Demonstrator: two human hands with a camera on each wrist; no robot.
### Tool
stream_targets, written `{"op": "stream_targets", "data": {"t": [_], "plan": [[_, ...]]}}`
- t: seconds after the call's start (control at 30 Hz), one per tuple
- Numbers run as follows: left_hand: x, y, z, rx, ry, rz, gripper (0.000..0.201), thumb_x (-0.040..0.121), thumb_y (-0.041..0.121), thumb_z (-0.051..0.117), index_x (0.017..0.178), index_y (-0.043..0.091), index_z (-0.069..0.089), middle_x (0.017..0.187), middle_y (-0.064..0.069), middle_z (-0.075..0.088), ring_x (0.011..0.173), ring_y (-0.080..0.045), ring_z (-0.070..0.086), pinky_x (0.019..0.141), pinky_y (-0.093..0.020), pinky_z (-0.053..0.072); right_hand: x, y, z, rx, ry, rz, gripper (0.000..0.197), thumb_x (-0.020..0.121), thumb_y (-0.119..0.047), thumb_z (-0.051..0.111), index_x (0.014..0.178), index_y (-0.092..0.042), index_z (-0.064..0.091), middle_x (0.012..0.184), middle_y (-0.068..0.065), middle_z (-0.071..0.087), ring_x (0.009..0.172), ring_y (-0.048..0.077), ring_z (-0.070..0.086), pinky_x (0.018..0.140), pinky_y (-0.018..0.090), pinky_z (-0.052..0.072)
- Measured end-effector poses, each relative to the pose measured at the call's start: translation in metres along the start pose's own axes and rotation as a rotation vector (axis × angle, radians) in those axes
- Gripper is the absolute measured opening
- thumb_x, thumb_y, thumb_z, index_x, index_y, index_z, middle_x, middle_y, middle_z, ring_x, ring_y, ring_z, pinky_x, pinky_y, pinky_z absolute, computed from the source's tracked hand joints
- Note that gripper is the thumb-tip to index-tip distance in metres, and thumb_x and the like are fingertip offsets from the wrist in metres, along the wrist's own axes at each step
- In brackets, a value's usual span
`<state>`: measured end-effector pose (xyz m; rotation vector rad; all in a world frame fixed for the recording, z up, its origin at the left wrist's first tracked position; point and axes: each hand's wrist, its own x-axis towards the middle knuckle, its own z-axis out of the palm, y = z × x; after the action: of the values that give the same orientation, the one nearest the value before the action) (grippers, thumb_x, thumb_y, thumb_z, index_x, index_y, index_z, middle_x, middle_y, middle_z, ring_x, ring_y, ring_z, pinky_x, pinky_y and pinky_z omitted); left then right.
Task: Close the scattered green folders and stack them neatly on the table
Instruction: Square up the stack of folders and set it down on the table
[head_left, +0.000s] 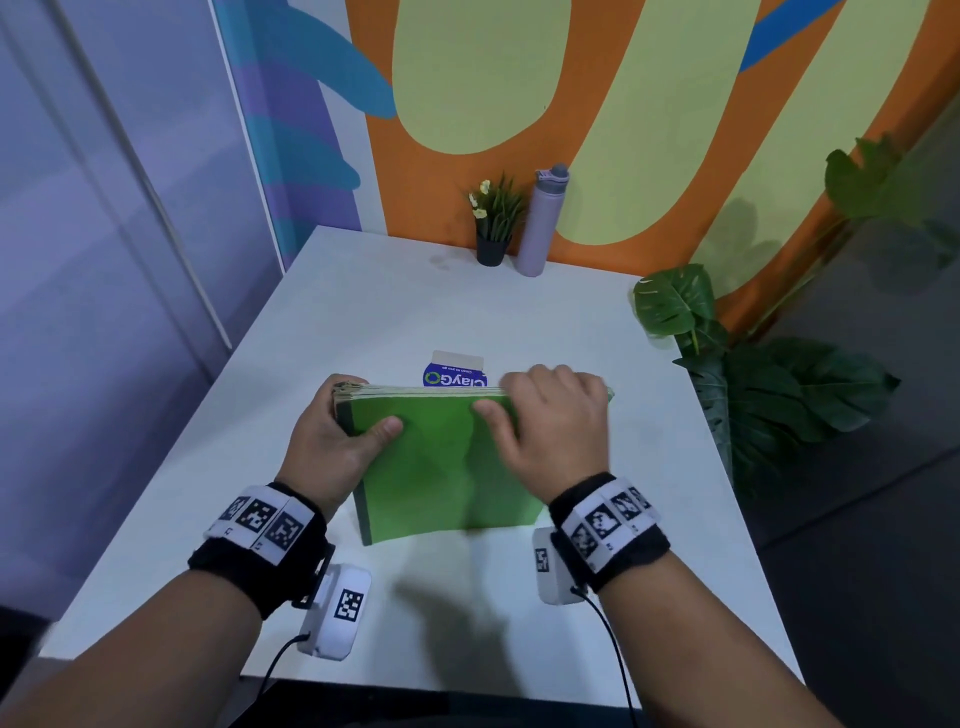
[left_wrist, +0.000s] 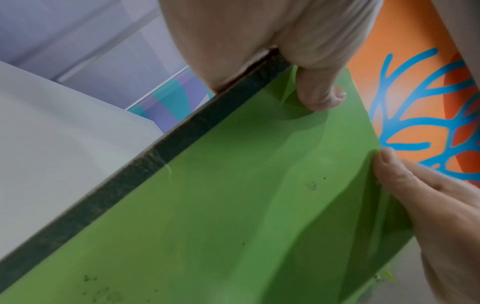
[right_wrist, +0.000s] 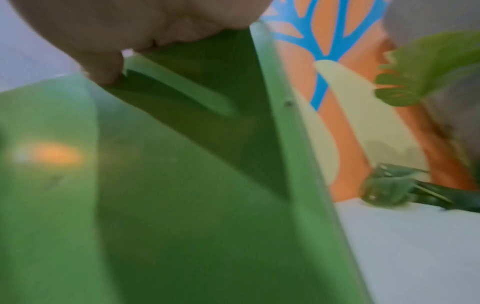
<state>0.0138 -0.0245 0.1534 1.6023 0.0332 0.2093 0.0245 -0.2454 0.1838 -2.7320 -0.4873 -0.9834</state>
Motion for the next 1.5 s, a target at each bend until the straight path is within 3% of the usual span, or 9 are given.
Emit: {"op": "stream_targets", "data": {"t": [0.23,0.43,0.6,0.83,1.03,1.17,1.3,1.4,1.5], "plan": [[0.000,-0.028,0.001,-0.010,-0.033,-0.160,0.040,0.077,-0.007,0.070,0.098,0.026,0.061,0.083,0.020,0.076,0.079,-0.001,0.071,0.070,-0.020,0.057,-0.032,0.029,0.009,0.787,0.186,0.573,0.035,0.087,-0.024,0.060,0.118,-0.013,0.049,0.099,-0.003,0.056,0.087,0.006,0.056,0.076,0.016,0.045],[-0.023,-0.090,-0.006,0.345,-0.116,-0.383,0.032,0.079,0.011,0.074,0.106,0.020,0.060,0.099,-0.002,0.069,0.084,-0.024,0.066,0.075,-0.031,0.053,-0.090,0.031,0.044,0.893,-0.256,0.884,0.014,0.096,-0.015,0.041,0.108,-0.020,0.035,0.091,-0.004,0.055,0.084,0.018,0.053,0.077,0.033,0.044],[-0.028,-0.097,-0.002,0.370,-0.025,-0.414,0.018,0.080,0.010,0.072,0.088,0.022,0.062,0.088,-0.006,0.069,0.091,-0.038,0.066,0.081,-0.048,0.054,-0.121,0.044,0.056,0.879,-0.504,0.887,0.045,0.092,-0.018,0.053,0.126,-0.041,0.034,0.125,-0.007,0.058,0.112,-0.002,0.054,0.100,0.031,0.041],[-0.001,-0.050,0.008,0.348,0.020,-0.273,0.048,0.083,0.029,0.070,0.123,0.023,0.046,0.110,-0.005,0.064,0.100,-0.029,0.063,0.088,-0.044,0.052,-0.076,0.040,0.037,1.113,-0.198,1.112,0.010,0.089,-0.020,0.056,0.098,-0.023,0.058,0.108,0.012,0.068,0.101,0.034,0.064,0.090,0.056,0.050],[0.013,-0.037,0.008,0.142,0.189,-0.419,0.089,0.079,0.043,0.070,0.149,0.015,0.022,0.143,-0.008,0.050,0.124,-0.027,0.052,0.107,-0.048,0.040,-0.028,0.044,0.021,1.145,0.002,1.231,0.004,0.091,-0.012,0.053,0.093,-0.009,0.054,0.090,0.010,0.061,0.081,0.026,0.057,0.076,0.040,0.047],[-0.003,-0.031,0.019,-0.271,-0.012,-0.613,0.066,0.094,0.027,0.056,0.148,0.005,0.026,0.142,-0.012,0.051,0.120,-0.031,0.054,0.102,-0.050,0.043,-0.007,0.044,0.028,1.164,0.129,1.311,0.014,0.090,-0.016,0.056,0.080,-0.021,0.048,0.087,0.008,0.058,0.074,0.024,0.057,0.081,0.042,0.050],[-0.013,-0.024,0.034,-0.431,-0.177,-0.567,0.042,0.096,0.019,0.052,0.137,0.012,0.042,0.130,-0.011,0.063,0.112,-0.034,0.065,0.088,-0.050,0.055,-0.009,0.023,0.044,1.189,0.021,1.388,0.007,0.082,-0.025,0.058,0.084,-0.022,0.052,0.108,0.014,0.061,0.098,0.032,0.061,0.092,0.055,0.048],[-0.015,-0.034,0.029,-0.454,-0.005,-0.540,0.038,0.094,0.002,0.052,0.131,0.007,0.045,0.125,-0.014,0.066,0.104,-0.034,0.069,0.079,-0.047,0.059,-0.014,0.007,0.054,1.173,-0.136,1.366,0.050,0.077,-0.038,0.058,0.119,-0.014,0.048,0.132,0.018,0.053,0.119,0.038,0.053,0.095,0.064,0.044],[-0.013,-0.048,0.008,-0.422,0.107,-0.539,0.038,0.091,-0.003,0.053,0.128,0.005,0.047,0.122,-0.018,0.066,0.102,-0.035,0.070,0.082,-0.052,0.058,-0.022,0.004,0.057,1.157,-0.360,1.183,0.034,0.090,-0.037,0.053,0.108,-0.008,0.053,0.110,0.019,0.065,0.092,0.033,0.067,0.074,0.049,0.058]]}}
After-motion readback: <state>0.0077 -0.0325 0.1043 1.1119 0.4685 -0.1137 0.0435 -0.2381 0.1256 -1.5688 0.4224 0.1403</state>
